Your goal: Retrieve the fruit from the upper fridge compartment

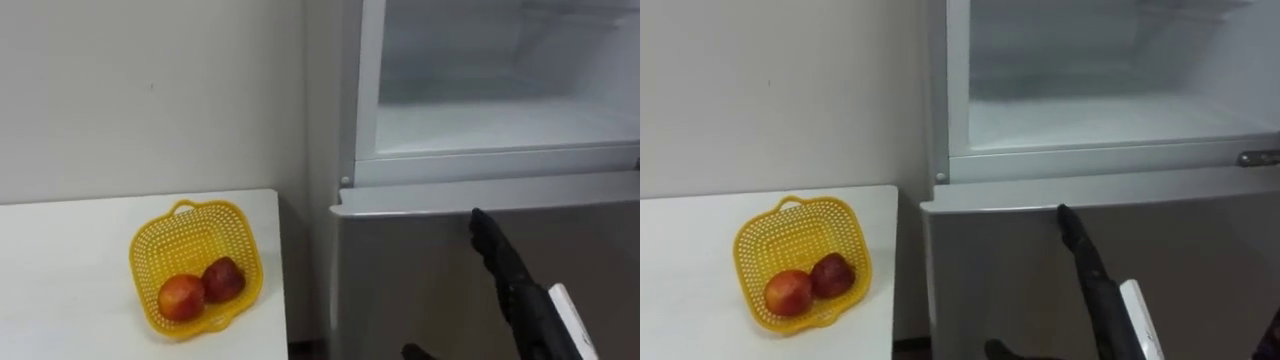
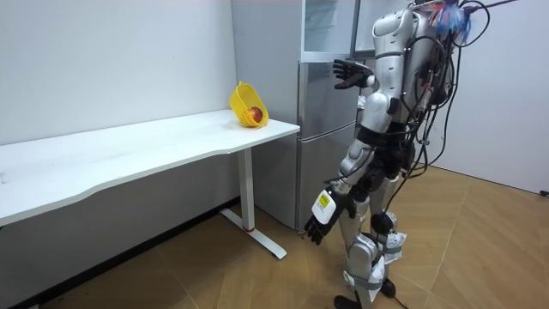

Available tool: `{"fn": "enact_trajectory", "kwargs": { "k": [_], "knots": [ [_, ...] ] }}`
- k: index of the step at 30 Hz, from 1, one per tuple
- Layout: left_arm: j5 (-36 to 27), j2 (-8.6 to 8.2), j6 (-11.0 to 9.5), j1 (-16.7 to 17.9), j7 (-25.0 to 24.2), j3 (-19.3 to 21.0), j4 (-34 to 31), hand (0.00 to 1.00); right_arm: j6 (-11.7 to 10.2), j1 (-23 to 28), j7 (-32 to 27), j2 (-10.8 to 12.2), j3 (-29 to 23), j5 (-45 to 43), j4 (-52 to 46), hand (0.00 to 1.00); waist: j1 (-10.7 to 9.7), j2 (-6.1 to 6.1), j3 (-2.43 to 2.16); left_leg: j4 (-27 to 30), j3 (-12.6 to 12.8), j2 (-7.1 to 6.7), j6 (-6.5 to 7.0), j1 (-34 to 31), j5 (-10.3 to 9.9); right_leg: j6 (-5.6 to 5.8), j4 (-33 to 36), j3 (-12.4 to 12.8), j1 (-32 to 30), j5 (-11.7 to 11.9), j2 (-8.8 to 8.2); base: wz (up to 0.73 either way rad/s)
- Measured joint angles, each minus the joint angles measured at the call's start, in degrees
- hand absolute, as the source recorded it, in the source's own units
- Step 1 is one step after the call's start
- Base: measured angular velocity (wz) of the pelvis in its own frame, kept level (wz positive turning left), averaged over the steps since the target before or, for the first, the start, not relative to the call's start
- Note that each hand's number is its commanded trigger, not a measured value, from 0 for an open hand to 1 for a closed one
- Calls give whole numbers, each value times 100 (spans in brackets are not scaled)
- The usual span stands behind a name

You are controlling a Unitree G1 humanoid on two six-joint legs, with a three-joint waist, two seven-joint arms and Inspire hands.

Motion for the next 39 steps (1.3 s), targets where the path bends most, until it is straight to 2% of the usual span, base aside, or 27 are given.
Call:
{"fn": "enact_trajectory", "kwargs": {
  "k": [2,4,6,7,10,11,14,18,20,24,28,33,36,39],
  "knots": [
    [-7,1,-14,-20,28,-1,42,0,-80,202,-156,-2,-14,65,16,0,-54,-3,-1,-48,47,8,-6,2,-8,0,26,58,-49,-1,44,-14],
    [-64,1,-59,-18,43,-9,79,0,-97,327,-199,-5,-16,178,51,0,-48,-8,5,-47,161,18,-10,-6,-10,-5,94,187,-96,-7,49,-28],
    [-221,3,-62,-9,45,-58,94,0,-100,358,-239,-2,-16,399,168,0,-110,1,4,-50,188,22,-13,-11,-19,-5,97,213,-125,-5,49,-16],
    [-235,2,-66,-26,46,-69,87,0,-105,374,-275,-3,-27,654,280,0,-176,-3,3,-51,192,22,-12,-20,-21,-4,88,213,-175,-5,56,0],
    [-236,4,-79,-30,81,-159,70,0,-122,710,-321,-3,-40,1379,422,0,-204,1,1,-46,223,29,-14,-2,-29,-5,93,218,-185,-6,53,-4],
    [-235,6,-74,-15,84,-160,84,0,-182,727,-317,-5,-43,1723,748,0,-217,-4,1,-46,259,38,-21,0,-35,-8,98,255,-178,-2,61,-13],
    [-242,7,-74,-1,103,-171,68,0,-61,873,-358,12,-203,2809,1491,0,-279,-11,-3,-34,262,41,-21,10,-54,-7,85,263,-177,-3,65,-3],
    [-243,10,-74,58,114,-151,57,0,-40,992,-535,131,-524,3671,2243,0,-391,3,-19,39,276,56,-22,-29,-109,-5,88,221,-198,-9,67,-3],
    [-242,22,-73,47,109,-145,35,0,-41,942,-789,173,-807,4324,2628,0,-458,-3,-7,48,275,55,-20,-33,-113,-4,88,216,-158,-10,61,0],
    [-237,62,-78,69,106,-52,-78,0,-50,886,-1089,191,-1169,5529,2754,0,-516,-11,-3,44,281,55,-21,7,-111,-2,94,263,-148,-21,68,0],
    [-242,69,-111,198,103,219,-259,0,-68,740,-1489,188,-1709,6755,2760,0,-534,-123,6,43,261,49,-20,-11,-111,7,112,244,-174,-39,56,2],
    [-235,90,-107,361,97,653,-472,0,-135,221,-2063,131,-2643,7556,2733,0,-629,-241,-7,44,235,36,-19,-8,-111,12,99,191,-164,-43,50,4],
    [-241,90,-115,412,101,1043,-671,0,-217,-77,-2349,-26,-3267,8050,2732,0,-665,-307,2,44,236,33,-17,-5,-109,13,89,177,-163,-45,54,0],
    [-236,108,-115,410,112,1300,-777,0,-377,-320,-2499,-73,-3844,8280,2734,0,-695,-356,6,48,235,27,-17,-30,-109,19,83,176,-165,-60,44,0]
  ]
}}
